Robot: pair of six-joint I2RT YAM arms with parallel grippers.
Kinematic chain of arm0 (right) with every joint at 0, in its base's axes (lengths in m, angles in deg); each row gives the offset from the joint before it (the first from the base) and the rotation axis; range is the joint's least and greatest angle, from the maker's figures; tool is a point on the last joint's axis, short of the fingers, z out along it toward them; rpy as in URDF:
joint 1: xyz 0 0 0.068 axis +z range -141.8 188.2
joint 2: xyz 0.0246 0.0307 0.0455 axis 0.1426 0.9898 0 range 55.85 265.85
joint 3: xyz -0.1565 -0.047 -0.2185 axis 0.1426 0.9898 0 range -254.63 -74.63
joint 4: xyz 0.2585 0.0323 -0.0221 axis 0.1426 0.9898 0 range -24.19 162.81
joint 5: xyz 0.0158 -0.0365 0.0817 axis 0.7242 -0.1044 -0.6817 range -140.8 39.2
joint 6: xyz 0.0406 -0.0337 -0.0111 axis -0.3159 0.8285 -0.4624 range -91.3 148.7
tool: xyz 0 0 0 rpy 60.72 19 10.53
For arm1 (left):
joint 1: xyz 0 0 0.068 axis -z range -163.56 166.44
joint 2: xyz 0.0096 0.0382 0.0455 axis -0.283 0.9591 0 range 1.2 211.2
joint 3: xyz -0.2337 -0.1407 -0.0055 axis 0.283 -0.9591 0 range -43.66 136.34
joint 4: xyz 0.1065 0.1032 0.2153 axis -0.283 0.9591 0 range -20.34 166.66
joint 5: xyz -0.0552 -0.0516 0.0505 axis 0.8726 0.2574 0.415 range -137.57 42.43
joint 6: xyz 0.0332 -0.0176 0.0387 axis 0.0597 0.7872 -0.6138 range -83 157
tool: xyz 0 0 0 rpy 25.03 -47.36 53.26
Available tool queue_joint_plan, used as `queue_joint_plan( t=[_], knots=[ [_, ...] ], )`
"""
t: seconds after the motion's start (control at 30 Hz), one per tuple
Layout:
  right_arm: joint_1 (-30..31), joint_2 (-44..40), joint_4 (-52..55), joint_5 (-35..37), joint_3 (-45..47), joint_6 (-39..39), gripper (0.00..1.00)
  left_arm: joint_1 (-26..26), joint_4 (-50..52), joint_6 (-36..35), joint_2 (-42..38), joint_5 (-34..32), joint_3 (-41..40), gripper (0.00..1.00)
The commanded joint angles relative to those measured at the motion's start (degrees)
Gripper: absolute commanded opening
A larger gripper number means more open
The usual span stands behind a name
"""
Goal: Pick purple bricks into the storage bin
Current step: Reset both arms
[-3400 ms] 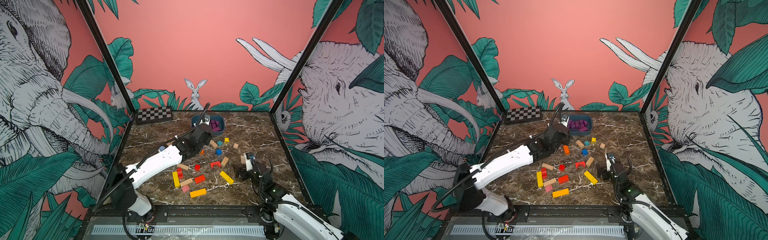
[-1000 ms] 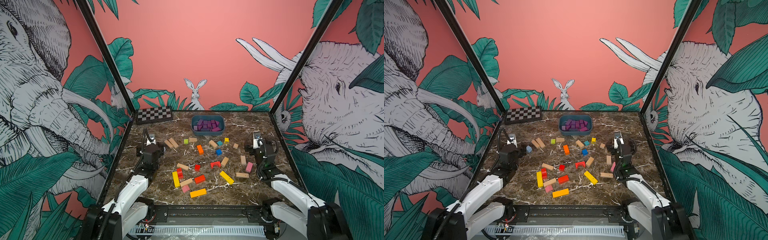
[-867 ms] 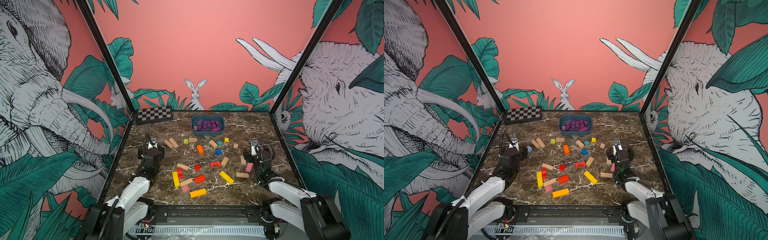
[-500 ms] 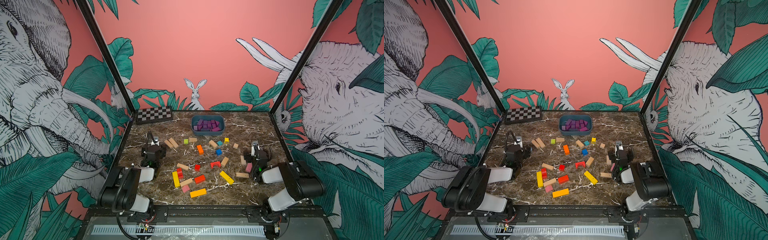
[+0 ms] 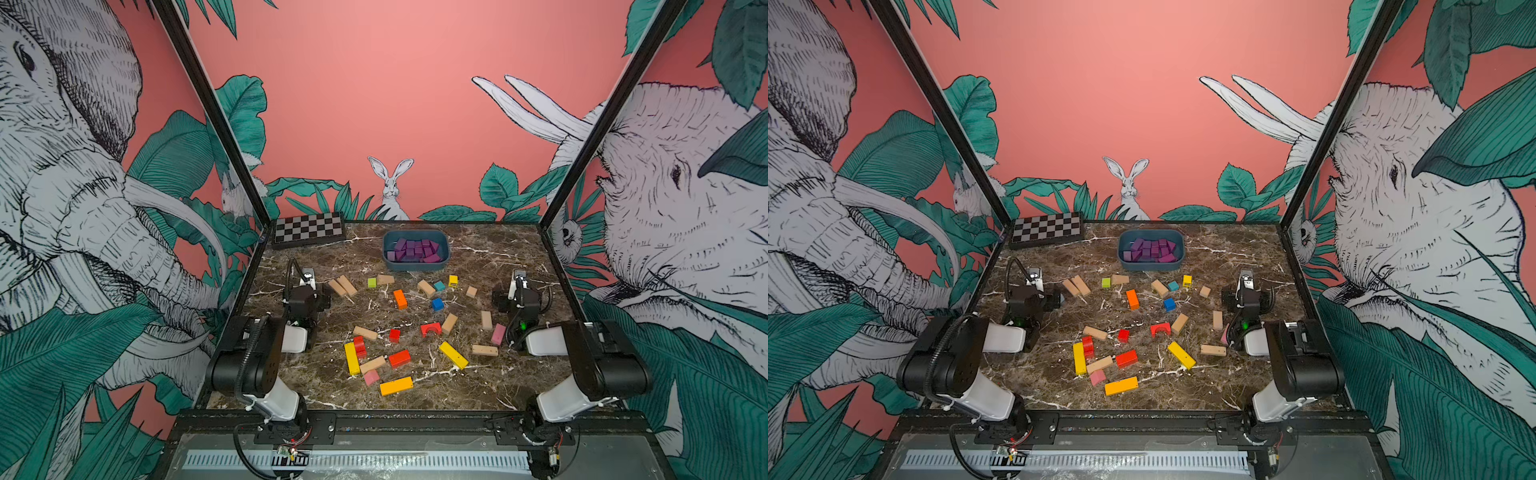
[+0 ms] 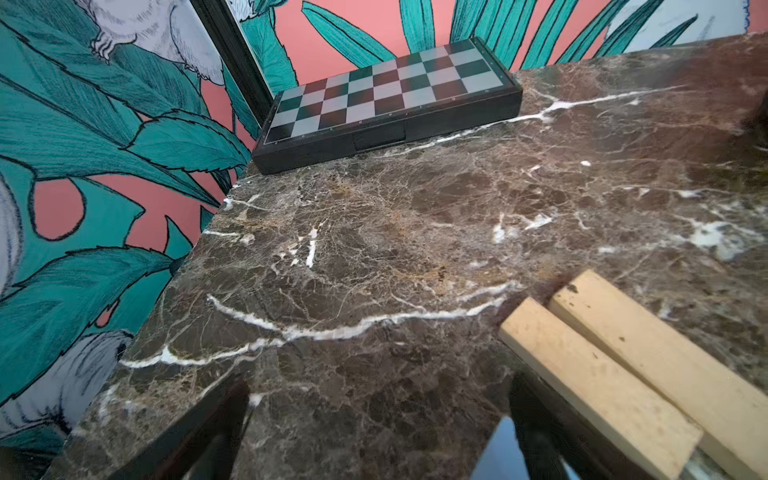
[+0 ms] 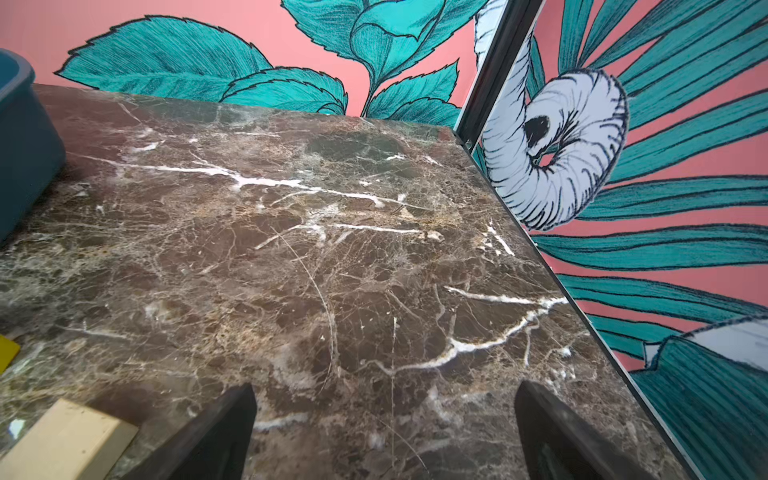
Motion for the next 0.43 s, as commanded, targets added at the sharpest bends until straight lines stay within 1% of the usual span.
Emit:
queue_joint_plan(
  t=[0.0,0.07,0.4],
  knots=[
    [-0.12,-0.83,-1.24,-0.54,0.11,-0.84,0.99,-0.38,0.15,0.53,-1.44,1.05,0.8,0.99],
    [-0.07,-0.79,-1.27,-0.52,0.09,-0.84,0.99,-0.37,-1.39,0.41,-0.88,0.79,0.55,0.99],
    [-0.2,-0.83,-0.34,-0.98,-0.3,-1.01,0.99,-0.4,-0.62,0.43,-1.32,0.87,0.54,0.99]
  ],
)
